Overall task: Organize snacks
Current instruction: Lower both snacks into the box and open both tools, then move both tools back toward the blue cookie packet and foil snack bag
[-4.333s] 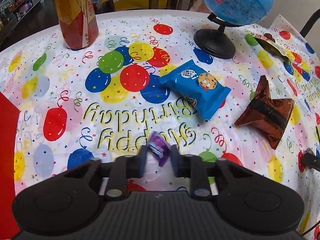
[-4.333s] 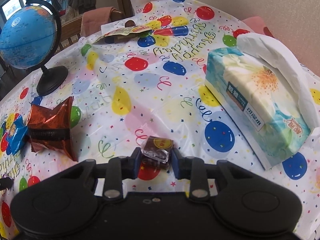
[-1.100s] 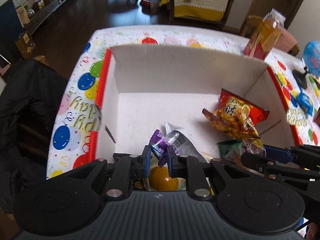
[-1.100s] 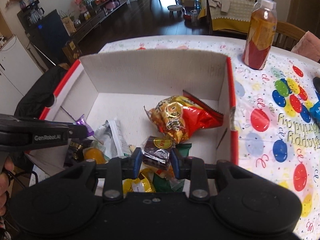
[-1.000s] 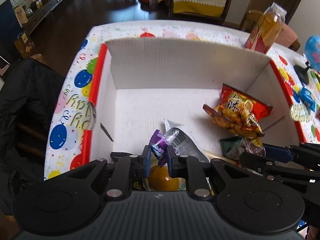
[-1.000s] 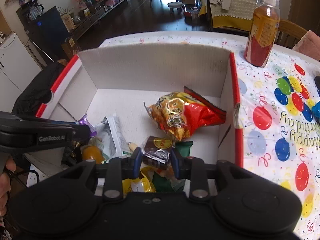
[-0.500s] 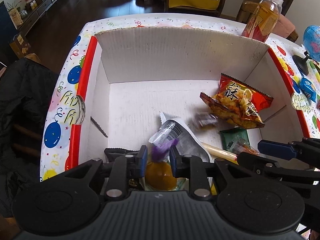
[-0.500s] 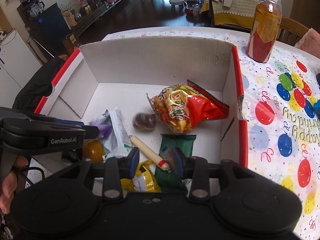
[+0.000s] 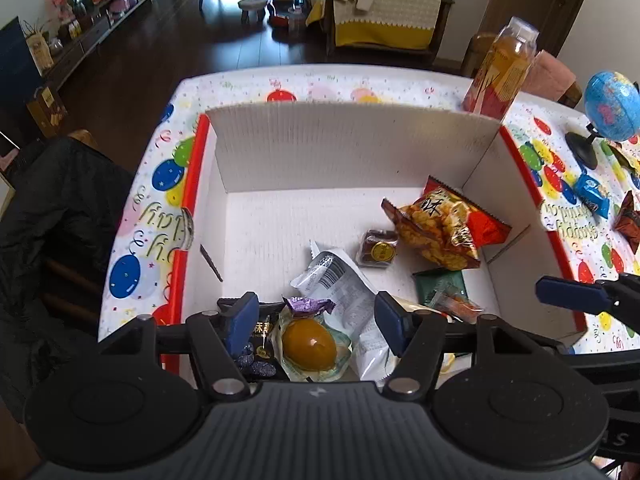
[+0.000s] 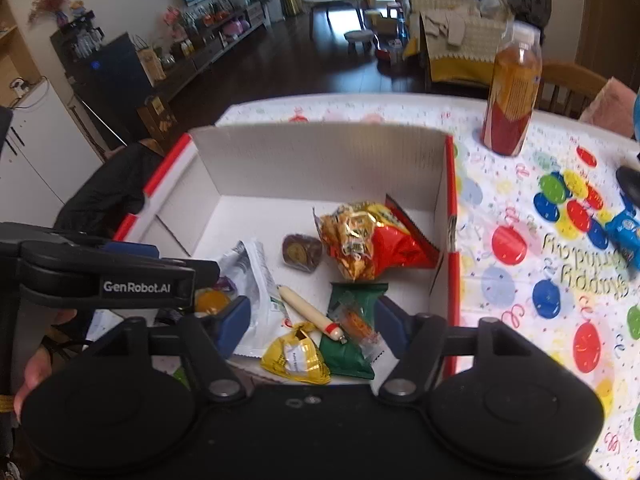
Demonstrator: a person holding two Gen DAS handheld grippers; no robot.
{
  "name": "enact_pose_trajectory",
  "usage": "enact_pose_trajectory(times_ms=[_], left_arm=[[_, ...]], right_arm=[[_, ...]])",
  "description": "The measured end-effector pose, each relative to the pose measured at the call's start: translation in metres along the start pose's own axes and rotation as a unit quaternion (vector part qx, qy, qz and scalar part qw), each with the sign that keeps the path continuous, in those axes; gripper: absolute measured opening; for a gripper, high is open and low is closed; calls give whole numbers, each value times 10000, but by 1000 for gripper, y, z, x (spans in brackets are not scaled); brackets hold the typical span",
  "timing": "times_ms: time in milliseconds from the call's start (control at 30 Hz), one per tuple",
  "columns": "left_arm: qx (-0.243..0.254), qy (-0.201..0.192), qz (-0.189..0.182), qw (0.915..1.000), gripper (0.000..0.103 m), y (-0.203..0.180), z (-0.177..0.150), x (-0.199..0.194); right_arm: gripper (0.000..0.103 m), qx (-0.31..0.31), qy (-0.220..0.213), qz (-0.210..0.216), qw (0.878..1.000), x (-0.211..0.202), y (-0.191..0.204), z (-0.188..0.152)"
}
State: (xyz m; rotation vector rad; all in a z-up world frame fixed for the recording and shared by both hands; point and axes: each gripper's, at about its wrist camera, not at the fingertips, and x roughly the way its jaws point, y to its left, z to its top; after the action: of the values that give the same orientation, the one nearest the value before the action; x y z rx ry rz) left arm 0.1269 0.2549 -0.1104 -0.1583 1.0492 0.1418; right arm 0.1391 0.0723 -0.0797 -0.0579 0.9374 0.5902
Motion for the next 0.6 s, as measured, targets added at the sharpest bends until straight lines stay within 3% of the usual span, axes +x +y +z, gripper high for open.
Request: enact_pose_trajectory(times_ms=[167,433,600], left_arm=[[-3,-193,-14,9998,65,-3,-5,-20],[31,-493,-188,9986,82,-14,-15,-52],[59,-638,-302,9975,84,-26,-20,-69]], right_arm=[[80,-56,-216,-34,9997,-23,2,-3],[93,-47,-507,-65,9987,-60,-1,-12],[100,40,-665,-59,9978,-84,-11,-19]])
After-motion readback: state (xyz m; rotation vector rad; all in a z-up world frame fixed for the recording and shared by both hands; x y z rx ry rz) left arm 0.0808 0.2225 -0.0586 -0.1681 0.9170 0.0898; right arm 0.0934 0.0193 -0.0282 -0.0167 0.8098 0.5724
